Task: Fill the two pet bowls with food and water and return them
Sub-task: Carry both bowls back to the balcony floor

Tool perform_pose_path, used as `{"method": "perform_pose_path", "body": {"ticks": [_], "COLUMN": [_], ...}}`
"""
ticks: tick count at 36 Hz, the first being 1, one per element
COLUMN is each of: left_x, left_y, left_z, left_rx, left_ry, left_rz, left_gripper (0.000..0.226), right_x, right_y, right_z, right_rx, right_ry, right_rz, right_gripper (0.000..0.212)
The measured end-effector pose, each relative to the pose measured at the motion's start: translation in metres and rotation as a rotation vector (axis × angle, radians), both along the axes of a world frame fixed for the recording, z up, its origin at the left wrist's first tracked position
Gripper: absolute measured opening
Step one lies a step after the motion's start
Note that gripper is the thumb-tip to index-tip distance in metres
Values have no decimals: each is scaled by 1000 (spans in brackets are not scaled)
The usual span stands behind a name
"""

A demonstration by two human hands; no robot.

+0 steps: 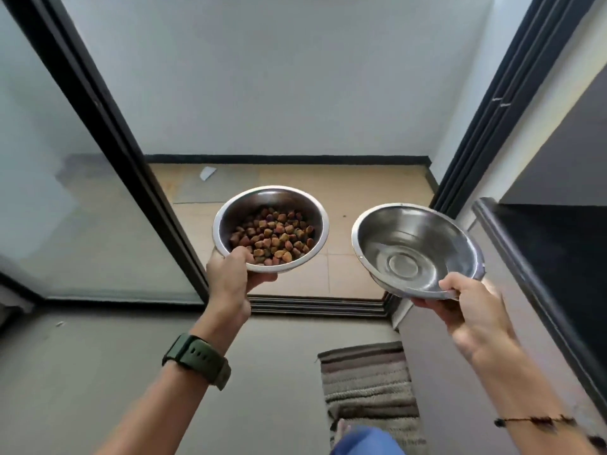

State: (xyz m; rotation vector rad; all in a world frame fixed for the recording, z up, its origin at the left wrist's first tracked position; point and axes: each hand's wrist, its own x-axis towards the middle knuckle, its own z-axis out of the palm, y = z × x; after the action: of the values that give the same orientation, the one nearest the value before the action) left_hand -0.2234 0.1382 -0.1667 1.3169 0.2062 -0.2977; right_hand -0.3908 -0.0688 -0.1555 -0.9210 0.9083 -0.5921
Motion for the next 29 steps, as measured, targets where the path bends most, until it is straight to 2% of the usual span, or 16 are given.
{"method": "perform_pose_path", "body": {"ticks": [5, 14, 18, 29], "left_x": [29, 95, 129, 251], "left_y": [-16, -56, -73, -113], "left_z": [-4, -4, -5, -37], "left_rx": [17, 87, 118, 166], "left_ry": [7, -22, -21, 13], "left_rz": [87, 238, 303, 319], "left_gripper": [37, 50, 45, 40], "right_x": [48, 141, 187, 306], "right_y": [-15, -65, -93, -148], "right_z": [-10, -16, -24, -56], "right_rx": [4, 28, 42, 37], "right_ry": [-6, 8, 17, 56], "right_rz": [104, 206, 212, 204], "right_gripper": [52, 45, 44, 40]}}
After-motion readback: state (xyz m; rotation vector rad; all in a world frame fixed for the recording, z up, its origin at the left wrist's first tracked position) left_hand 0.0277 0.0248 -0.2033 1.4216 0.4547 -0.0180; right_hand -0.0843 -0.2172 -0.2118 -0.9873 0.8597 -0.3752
